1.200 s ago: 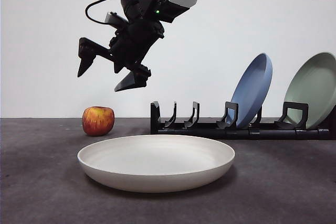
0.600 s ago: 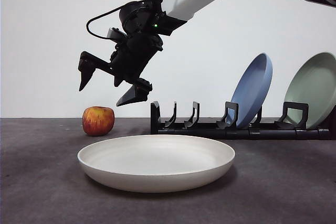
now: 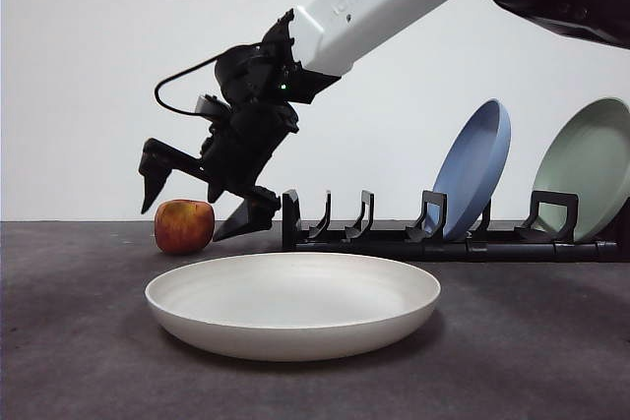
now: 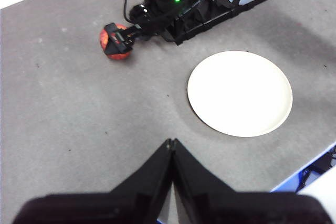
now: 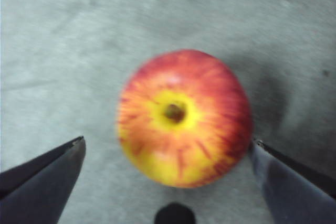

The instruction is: Take the yellow plate from the plate rack,put the plate on the table,take the apple from the table,put the apple in the plate

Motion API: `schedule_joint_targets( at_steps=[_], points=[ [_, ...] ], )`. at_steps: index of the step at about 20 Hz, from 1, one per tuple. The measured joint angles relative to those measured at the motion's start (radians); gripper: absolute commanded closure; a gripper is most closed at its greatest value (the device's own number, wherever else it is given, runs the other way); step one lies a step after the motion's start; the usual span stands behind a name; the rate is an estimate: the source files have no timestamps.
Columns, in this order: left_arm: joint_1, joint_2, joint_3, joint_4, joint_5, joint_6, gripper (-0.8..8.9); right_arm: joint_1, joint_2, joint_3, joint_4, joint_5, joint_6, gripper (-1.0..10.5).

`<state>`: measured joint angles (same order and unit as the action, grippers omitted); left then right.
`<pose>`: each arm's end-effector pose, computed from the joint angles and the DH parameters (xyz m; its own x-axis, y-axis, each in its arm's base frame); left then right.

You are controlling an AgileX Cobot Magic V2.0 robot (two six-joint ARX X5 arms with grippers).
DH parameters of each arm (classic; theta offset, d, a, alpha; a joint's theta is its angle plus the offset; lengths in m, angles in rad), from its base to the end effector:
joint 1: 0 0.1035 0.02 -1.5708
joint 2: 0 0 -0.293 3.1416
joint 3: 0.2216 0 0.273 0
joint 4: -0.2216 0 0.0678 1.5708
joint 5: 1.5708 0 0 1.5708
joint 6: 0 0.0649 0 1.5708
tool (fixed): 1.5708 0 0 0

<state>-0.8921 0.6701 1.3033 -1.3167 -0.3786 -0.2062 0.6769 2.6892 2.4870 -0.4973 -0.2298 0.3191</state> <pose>0.0619 -0.0386 0.4105 0.7400 -0.3288 -0.5868 0.4507 0.8900 0.0697 0.5027 0.4229 0.1525 0.4381 0.6442 -0.6269 -0.5507 0.7436 0.3793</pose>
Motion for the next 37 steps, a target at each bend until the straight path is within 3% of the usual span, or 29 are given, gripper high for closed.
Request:
schedule_joint_targets(
  at_steps=[5,9,14,16,21,23,25,27,30,37],
  points=[
    [0.0,0.0,0.0,0.0,0.017,0.006,8.22,0.002,-0.001,0.0,-0.015,0.056,0.0,3.8],
    [0.0,0.0,0.0,0.0,0.02,0.015,8.22,0.002,-0.001,0.0,0.026,0.063,0.015,3.9],
    [0.0,0.0,0.0,0.0,0.02,0.024,8.22,0.002,-0.001,0.0,0.026,0.078,0.033,4.9],
    [0.0,0.0,0.0,0.0,0.02,0.031,8.22,0.002,-0.001,0.0,0.026,0.088,0.037,6.0],
    [0.0,-0.007,0.0,0.0,0.02,0.034,8.22,0.002,-0.001,0.0,0.027,0.088,0.037,7.3],
    [0.0,-0.014,0.0,0.0,0.02,0.034,8.22,0.002,-0.001,0.0,0.027,0.089,0.037,7.4],
    [0.0,-0.015,0.0,0.0,0.02,0.034,8.22,0.002,-0.001,0.0,0.026,0.089,0.037,8.3],
    [0.0,-0.016,0.0,0.0,0.02,0.034,8.22,0.002,-0.001,0.0,0.027,0.089,0.037,8.3],
    [0.0,-0.017,0.0,0.0,0.02,0.034,8.22,0.002,-0.001,0.0,0.027,0.089,0.037,9.4],
    [0.0,-0.017,0.0,0.0,0.02,0.034,8.22,0.002,-0.001,0.028,0.03,0.092,0.037,9.6]
  ],
)
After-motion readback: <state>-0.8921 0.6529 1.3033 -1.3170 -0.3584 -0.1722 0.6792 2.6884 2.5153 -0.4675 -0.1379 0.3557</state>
